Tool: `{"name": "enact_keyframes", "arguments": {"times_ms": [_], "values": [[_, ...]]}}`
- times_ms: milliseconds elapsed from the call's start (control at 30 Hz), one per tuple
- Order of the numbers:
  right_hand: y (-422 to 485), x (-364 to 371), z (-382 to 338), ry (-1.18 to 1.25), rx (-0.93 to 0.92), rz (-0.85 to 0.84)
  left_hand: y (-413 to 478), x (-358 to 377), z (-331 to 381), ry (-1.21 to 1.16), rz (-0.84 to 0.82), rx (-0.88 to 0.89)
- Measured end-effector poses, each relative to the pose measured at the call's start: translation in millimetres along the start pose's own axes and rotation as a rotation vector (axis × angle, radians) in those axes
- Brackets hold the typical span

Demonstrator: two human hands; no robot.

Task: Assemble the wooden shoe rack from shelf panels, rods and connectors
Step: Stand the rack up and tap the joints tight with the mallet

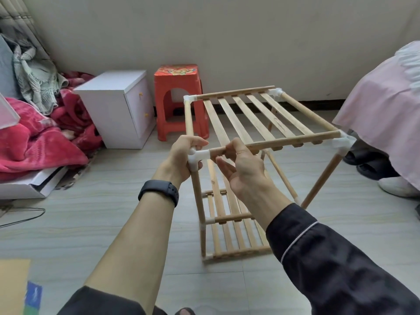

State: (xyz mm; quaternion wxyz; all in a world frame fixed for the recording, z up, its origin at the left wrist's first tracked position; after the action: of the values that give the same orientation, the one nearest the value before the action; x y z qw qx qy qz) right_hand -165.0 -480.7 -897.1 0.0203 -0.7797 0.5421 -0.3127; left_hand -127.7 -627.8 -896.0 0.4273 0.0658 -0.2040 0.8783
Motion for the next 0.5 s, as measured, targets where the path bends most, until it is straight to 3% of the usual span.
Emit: {"name": "enact_keyframes", "arguments": {"times_ms": [333,433,500], "values": [[-2.1,8.6,-0.2,0.047,0.049,-0.124,-0.4,0.2,4.0,0.076,0.076,-0.009],[-1.6,10.0,0.6,0.065,0.039,-0.104,-1.6,-8.7,14.3,0.244,0.266,0.136],[-1.6,9.4,1.5,0.064,0.040,-0.101,-11.9,-14.3,27.3,0.399,0.403,0.361]]}}
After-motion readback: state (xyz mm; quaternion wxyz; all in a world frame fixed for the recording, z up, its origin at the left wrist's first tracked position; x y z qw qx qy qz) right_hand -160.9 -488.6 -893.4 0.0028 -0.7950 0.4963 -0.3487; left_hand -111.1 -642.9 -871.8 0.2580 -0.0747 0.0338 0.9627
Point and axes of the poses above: each hand's wrist, its own y-axis towards the middle knuckle, its own x-axis out of the palm, z = x × y, the point moved 6 cm from there along y, towards the middle knuckle, and after that the axes turned 6 degrees about -y, right-handed, at the moved point
